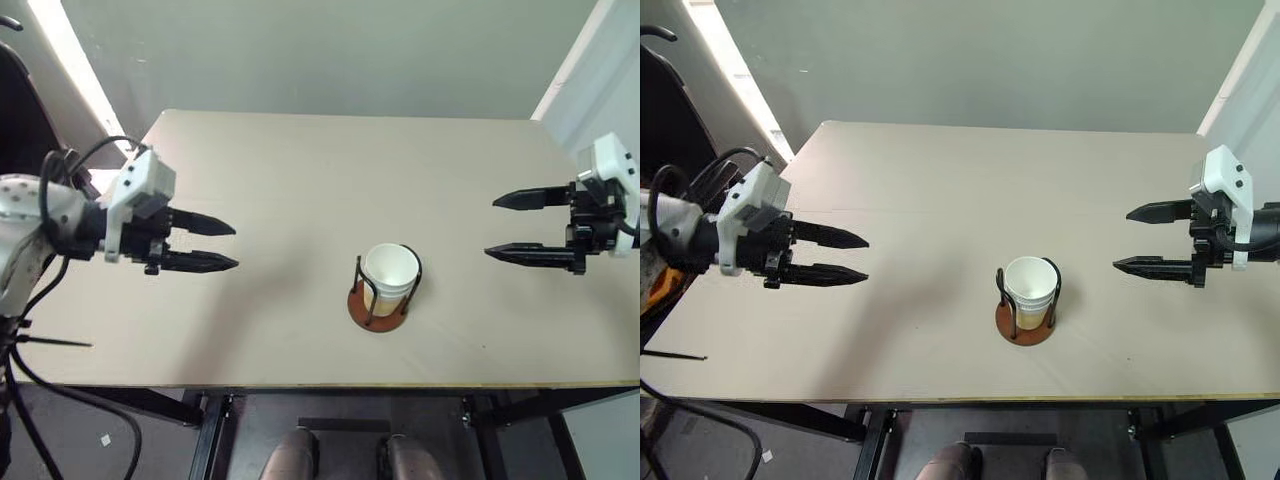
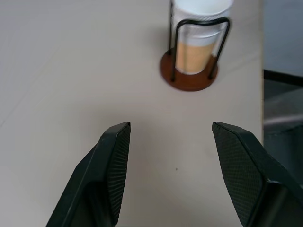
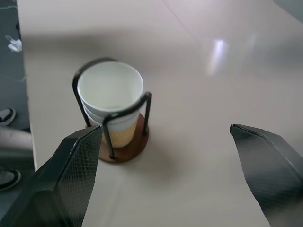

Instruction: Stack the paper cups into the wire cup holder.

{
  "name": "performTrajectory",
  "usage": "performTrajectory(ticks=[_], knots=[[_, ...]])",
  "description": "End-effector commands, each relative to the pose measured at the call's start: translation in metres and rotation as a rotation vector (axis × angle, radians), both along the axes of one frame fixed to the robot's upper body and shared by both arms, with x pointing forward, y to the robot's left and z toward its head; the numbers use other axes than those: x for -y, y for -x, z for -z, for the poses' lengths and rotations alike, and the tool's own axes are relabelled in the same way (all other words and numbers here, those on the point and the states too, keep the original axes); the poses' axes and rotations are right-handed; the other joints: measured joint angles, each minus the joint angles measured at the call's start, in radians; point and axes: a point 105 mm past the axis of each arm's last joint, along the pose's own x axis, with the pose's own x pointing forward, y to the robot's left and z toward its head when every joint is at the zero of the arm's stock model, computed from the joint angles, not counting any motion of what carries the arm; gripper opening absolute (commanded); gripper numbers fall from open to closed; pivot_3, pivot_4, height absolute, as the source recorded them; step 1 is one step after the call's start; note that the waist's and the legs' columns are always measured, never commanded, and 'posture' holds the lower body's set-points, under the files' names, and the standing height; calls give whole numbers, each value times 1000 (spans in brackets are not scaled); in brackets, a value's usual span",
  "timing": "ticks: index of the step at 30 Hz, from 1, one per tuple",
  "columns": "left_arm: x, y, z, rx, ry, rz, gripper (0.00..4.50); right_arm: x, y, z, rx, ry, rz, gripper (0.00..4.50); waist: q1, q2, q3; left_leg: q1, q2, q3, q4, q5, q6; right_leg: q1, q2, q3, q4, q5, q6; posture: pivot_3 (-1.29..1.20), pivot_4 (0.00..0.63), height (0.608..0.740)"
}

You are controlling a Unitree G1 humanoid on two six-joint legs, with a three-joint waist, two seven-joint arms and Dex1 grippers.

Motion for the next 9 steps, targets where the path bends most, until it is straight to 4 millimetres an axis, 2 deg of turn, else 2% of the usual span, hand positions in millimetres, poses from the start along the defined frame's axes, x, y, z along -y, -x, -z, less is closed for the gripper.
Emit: performTrajectory(ticks=[1, 9], knots=[[-5, 10, -16, 65, 14, -62, 2926, -1, 0, -6, 27, 13, -32, 4493, -3, 0, 0, 1, 1, 0, -1, 0, 1, 0, 0, -1, 1, 0, -2, 0, 150, 740], [-13, 11, -10, 73, 17, -133, 2926, -4, -7, -6, 26, 19, -52, 4493, -7, 0, 0, 8, 2, -4, -9, 2, -2, 2, 2, -2, 3, 3, -13, 0, 150, 740]])
